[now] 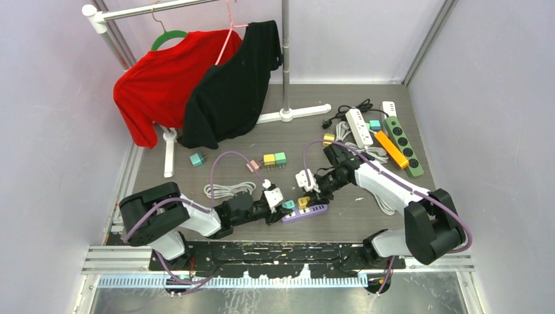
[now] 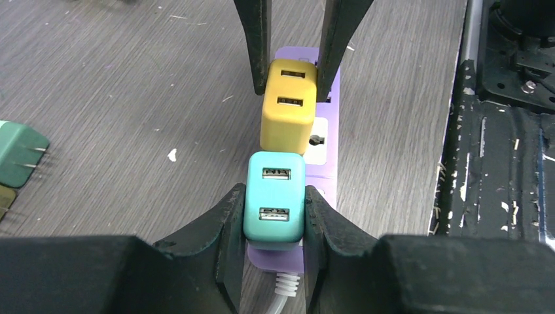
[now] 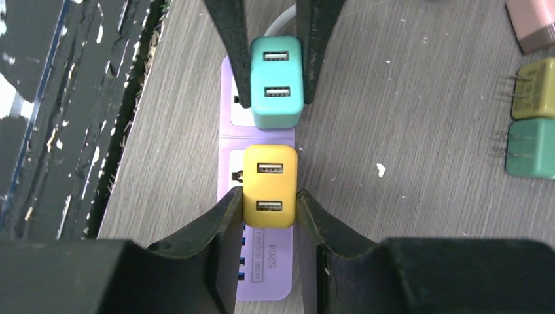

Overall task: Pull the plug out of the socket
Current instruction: Remove the plug from the socket.

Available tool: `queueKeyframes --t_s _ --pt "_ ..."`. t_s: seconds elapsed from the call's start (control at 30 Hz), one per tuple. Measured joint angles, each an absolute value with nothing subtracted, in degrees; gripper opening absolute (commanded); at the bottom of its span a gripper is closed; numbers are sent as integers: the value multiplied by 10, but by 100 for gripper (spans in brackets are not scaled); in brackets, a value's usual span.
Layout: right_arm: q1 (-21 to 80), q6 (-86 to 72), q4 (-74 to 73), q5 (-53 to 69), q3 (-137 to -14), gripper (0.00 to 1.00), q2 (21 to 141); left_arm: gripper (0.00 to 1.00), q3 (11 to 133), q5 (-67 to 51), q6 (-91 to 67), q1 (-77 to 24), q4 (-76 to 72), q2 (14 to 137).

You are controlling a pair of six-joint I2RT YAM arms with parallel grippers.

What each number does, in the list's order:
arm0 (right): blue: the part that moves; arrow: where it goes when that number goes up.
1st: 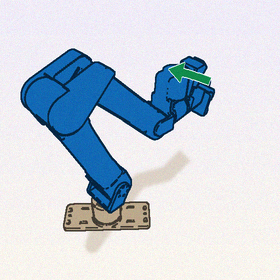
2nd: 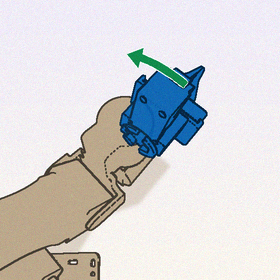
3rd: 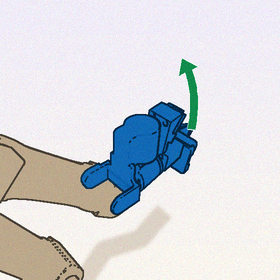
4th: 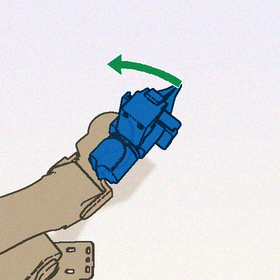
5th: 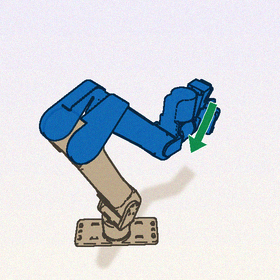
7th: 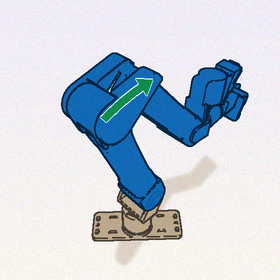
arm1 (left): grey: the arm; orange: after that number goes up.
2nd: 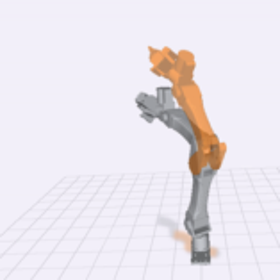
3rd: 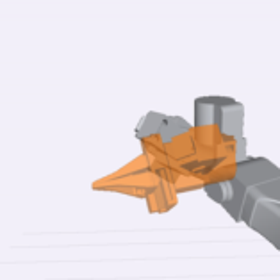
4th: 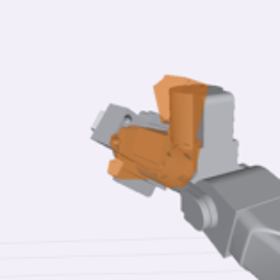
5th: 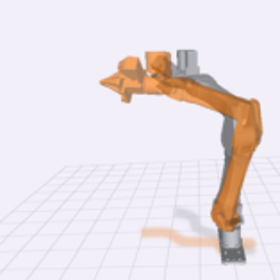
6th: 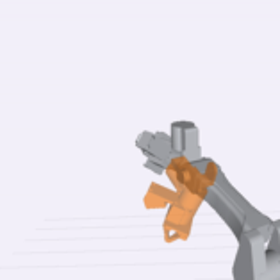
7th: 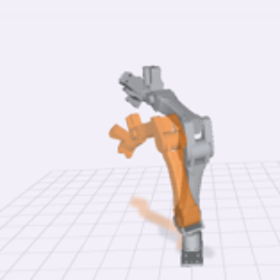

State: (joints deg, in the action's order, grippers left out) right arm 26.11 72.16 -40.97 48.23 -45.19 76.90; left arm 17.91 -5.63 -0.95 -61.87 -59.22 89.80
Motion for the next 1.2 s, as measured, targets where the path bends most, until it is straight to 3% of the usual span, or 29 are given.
queueKeyframes --t_s 0.2,0.57,0.87,1.03,1.13,1.2 --pt "278 809 -448 488 -452 1 769 0 178 -74 -10 -622 -614 912" --pt "262 660 -399 488 -452 1 768 0 178 -71 -10 -619 -631 923" --pt "250 813 -466 515 -455 1 768 0 179 -76 -10 -619 -637 929" --pt "241 805 -491 533 -475 1 769 52 183 -75 -15 -619 -618 919" --pt "213 787 -527 561 -495 1 768 69 191 -68 -32 -618 -554 894" --pt "194 770 -539 577 -503 1 766 74 198 -62 -44 -618 -505 875"
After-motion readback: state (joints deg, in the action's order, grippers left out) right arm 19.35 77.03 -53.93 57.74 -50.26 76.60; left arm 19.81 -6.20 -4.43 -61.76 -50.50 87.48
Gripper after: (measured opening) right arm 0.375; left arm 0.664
